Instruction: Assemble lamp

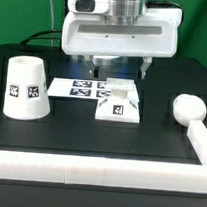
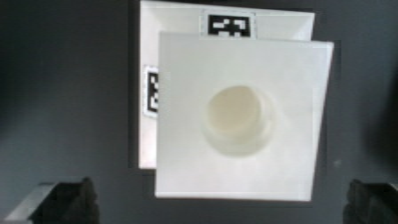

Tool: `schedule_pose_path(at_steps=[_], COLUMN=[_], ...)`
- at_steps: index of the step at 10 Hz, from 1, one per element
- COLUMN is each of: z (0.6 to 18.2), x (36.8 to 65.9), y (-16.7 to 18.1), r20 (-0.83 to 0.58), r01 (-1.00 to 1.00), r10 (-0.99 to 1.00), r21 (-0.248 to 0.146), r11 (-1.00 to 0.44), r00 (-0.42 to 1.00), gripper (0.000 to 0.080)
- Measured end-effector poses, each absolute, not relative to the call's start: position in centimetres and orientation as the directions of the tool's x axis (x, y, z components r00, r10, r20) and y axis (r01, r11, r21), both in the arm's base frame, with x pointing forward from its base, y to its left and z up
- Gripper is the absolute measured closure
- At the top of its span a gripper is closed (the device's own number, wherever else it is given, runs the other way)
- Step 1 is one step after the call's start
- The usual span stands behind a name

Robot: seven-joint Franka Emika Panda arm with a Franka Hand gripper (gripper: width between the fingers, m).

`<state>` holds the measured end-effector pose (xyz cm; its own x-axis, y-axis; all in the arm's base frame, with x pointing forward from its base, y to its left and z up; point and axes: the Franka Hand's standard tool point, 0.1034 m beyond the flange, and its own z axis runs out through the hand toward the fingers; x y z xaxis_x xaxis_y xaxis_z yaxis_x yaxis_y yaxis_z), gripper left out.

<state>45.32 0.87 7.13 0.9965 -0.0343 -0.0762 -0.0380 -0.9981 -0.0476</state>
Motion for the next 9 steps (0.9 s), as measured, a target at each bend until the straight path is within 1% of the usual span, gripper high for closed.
schedule_pose_path(at_steps=[1,4,9], z=[6.5,5.4,4.6], x=[44.7,44.2,43.8], y=[0.9,1.2,1.5], r20=[-0.085,-0.094,-0.106], r01=[-0.035,-0.029,-0.023], r10=[-0.031,-0.025,-0.018], r21=[-0.048,-0.048,-0.049], r11=[-0.998,-0.998,-0.999], r00=[0.996,0.995,0.994], gripper=[0.01,0.01,0.01])
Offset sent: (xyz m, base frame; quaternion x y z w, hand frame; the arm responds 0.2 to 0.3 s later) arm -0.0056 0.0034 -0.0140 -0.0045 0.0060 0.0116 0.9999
